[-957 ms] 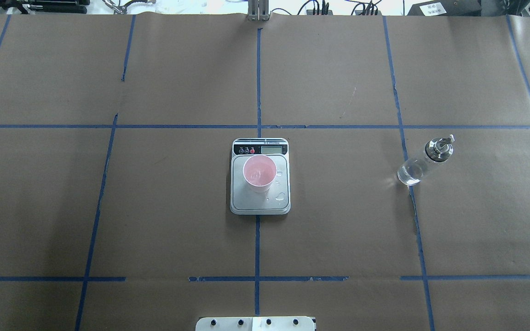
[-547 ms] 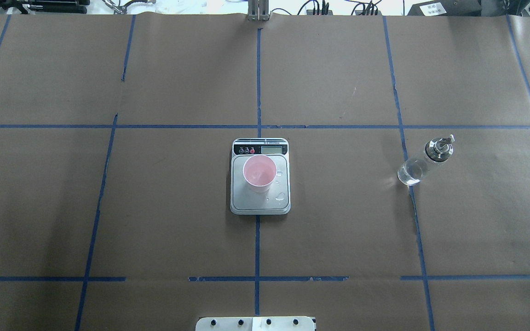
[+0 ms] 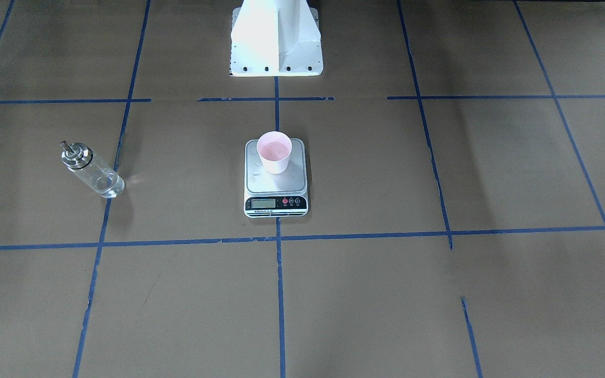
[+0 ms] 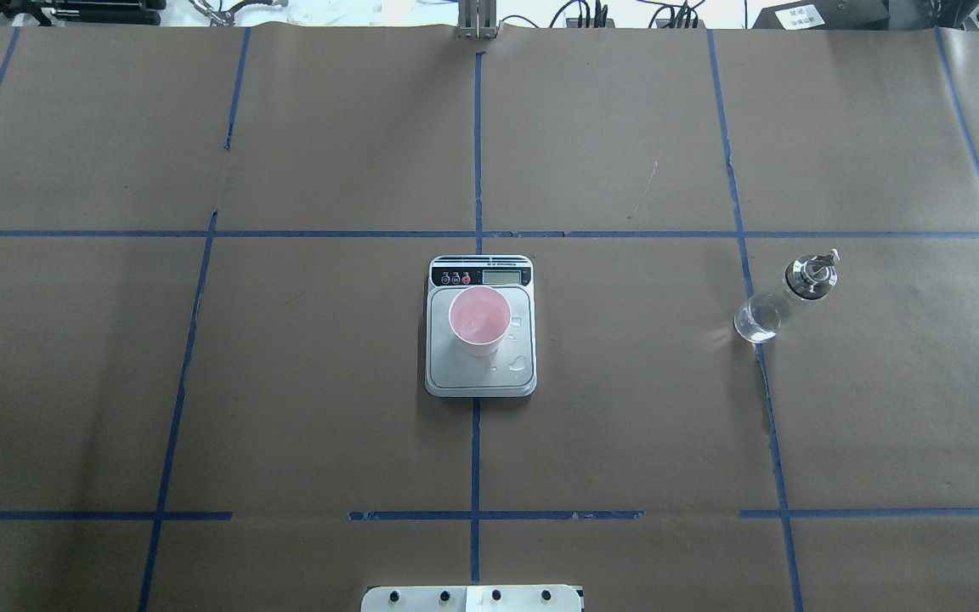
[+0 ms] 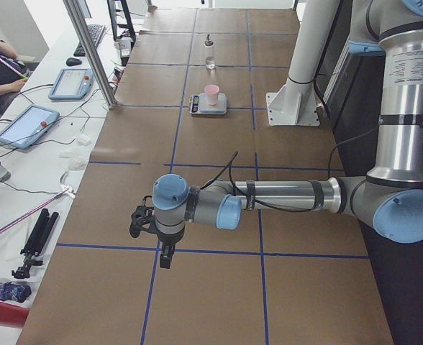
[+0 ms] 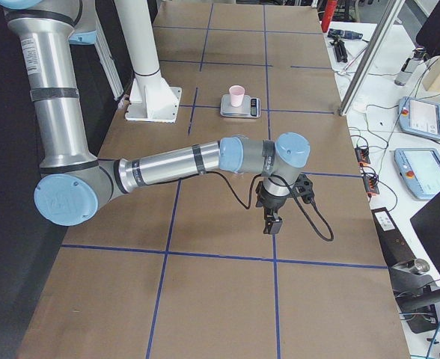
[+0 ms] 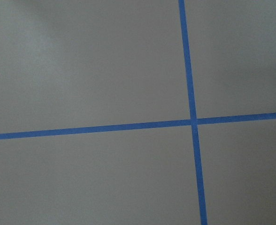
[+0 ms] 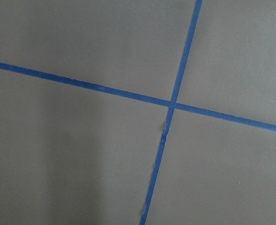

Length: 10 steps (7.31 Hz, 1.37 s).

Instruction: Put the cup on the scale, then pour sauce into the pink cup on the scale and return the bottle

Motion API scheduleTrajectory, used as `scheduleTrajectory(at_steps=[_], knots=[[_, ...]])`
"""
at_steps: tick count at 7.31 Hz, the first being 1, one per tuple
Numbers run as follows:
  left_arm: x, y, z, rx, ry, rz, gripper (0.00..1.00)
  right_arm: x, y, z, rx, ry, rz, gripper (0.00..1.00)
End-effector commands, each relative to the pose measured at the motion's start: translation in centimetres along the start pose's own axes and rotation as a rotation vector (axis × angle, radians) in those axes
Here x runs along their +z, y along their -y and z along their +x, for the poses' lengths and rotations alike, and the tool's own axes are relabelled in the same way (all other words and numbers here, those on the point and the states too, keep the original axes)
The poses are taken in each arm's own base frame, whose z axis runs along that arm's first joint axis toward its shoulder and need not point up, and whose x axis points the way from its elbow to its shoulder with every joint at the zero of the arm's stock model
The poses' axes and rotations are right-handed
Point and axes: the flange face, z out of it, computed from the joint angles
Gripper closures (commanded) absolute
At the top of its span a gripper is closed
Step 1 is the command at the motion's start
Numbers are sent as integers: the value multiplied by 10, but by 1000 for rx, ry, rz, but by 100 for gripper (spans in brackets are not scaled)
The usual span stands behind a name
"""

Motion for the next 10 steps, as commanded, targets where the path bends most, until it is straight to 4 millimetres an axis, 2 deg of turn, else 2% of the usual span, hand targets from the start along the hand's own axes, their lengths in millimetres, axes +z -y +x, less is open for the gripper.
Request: scheduleTrajectory(at_steps=[1,2,3,6,10], knots=[[1,-1,-1,-3,0,-4,0,12,-5,9,25,7,-19,0],[1,-1,-1,-3,0,-4,0,18,-11,14,11,3,1,0],[1,-1,-1,-3,0,-4,0,34,-25,25,-14,-5,42,0],[1,-1,-1,-2,0,-2,0,48,-28,31,75,43,54,0],[-2,0,0,0,0,2,0,47,-27,31,64,45,71,0]])
